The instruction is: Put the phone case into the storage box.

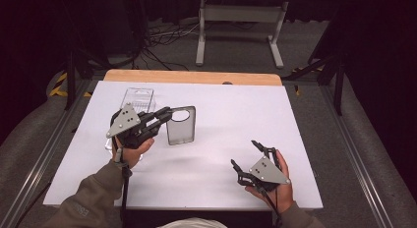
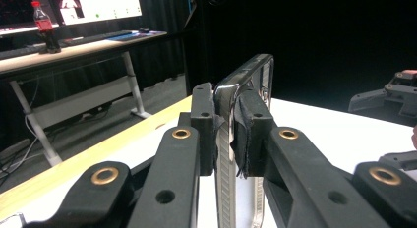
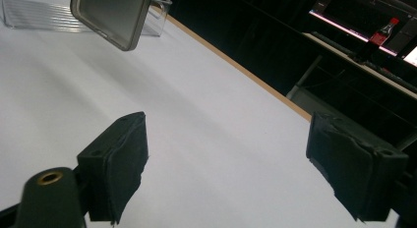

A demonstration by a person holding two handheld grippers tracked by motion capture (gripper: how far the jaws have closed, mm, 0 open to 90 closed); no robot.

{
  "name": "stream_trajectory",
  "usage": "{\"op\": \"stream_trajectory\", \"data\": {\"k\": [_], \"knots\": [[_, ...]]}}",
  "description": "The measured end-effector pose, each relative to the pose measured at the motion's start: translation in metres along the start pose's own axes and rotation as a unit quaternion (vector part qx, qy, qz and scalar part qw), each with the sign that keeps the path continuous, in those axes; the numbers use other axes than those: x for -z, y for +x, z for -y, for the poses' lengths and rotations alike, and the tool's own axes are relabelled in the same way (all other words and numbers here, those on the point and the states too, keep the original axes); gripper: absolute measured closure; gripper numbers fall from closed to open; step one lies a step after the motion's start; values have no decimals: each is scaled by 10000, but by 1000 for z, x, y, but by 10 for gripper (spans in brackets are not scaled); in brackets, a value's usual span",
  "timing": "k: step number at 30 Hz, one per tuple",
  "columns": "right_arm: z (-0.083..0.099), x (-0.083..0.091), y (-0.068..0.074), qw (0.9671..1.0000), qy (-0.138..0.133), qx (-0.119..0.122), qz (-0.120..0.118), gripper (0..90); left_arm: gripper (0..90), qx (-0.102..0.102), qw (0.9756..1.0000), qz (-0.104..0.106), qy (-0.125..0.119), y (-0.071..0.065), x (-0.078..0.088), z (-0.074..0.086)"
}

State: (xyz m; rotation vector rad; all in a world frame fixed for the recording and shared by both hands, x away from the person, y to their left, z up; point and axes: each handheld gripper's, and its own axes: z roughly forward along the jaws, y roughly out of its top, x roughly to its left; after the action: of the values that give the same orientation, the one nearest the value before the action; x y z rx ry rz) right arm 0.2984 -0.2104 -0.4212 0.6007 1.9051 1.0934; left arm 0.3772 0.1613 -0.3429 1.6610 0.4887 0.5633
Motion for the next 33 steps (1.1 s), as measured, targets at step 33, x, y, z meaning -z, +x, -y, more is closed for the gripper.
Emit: {"op": "stream_trajectory", "data": {"k": [33], "knots": [[6, 6, -3, 9998, 78, -184, -51, 159, 803, 5, 9994, -261, -233, 19, 24, -8]]}}
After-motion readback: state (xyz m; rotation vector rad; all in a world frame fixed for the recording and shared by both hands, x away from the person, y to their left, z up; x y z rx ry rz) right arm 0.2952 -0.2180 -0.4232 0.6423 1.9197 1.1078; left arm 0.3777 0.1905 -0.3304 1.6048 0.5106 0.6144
